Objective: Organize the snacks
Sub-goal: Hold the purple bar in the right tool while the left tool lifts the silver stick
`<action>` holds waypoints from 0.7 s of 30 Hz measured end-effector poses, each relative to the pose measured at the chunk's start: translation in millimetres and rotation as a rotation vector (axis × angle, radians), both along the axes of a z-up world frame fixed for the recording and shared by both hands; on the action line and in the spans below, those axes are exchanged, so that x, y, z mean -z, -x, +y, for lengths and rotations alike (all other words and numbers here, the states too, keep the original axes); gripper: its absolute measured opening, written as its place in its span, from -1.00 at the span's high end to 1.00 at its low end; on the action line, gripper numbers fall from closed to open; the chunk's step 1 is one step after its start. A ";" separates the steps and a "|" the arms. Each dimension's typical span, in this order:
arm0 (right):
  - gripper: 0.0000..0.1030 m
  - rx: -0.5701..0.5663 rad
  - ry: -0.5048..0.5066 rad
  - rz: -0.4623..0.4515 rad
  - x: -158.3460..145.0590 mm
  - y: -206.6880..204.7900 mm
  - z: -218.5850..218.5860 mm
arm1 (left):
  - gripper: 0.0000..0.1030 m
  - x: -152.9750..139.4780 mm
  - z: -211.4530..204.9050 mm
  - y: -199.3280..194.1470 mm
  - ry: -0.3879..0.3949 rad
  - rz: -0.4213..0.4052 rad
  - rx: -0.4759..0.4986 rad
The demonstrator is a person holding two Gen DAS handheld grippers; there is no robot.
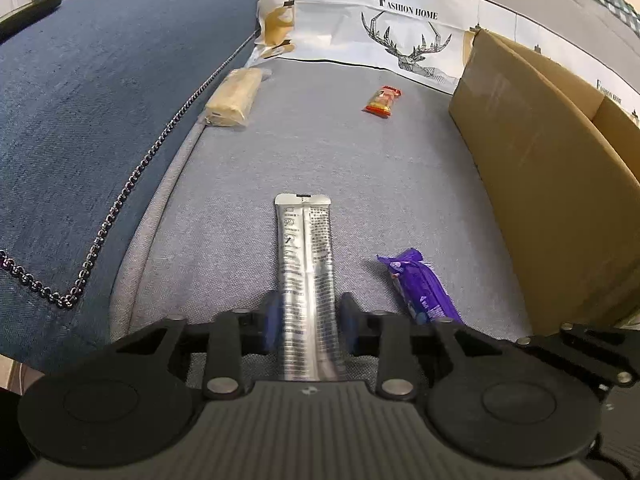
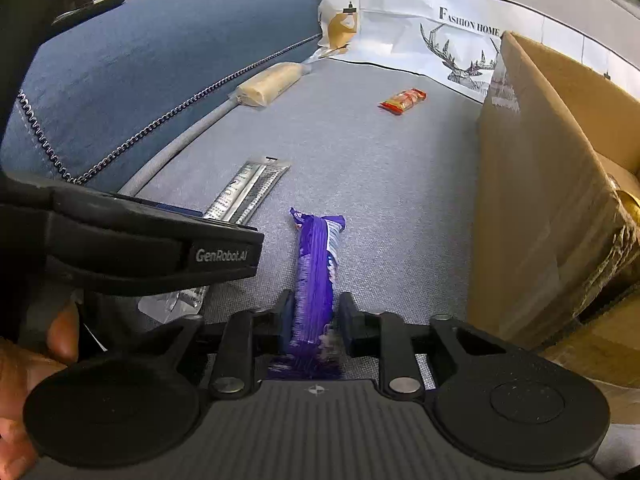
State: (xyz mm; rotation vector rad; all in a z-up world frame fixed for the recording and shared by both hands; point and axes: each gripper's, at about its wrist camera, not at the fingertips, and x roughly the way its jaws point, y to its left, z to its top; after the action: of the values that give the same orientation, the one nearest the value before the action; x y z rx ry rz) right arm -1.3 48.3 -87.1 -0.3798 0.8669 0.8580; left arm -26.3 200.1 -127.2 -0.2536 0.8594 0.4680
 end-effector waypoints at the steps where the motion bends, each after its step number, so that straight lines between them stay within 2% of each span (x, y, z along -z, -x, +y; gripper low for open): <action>1: 0.65 0.001 -0.007 -0.011 -2.3 1.2 -0.5 | 0.51 -0.7 1.2 -0.3 0.003 -0.006 -0.003; 7: 0.65 -0.003 -0.032 -0.063 -14.6 5.7 -2.3 | 0.53 -8.8 2.3 5.3 0.015 -0.043 -0.015; 15: 0.62 0.043 0.001 0.033 -2.0 -5.2 -1.8 | 0.47 -1.3 -2.2 -0.3 0.016 0.004 0.013; 21: 0.62 0.045 0.001 0.030 -1.3 -4.7 -0.4 | 0.45 0.4 -2.9 -1.6 0.005 0.009 0.017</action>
State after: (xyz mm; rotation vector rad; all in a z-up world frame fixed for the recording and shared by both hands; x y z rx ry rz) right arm 3.3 47.8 -85.9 -0.3475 0.9005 0.8235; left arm -24.6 197.3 -127.6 -0.2488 0.8710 0.4512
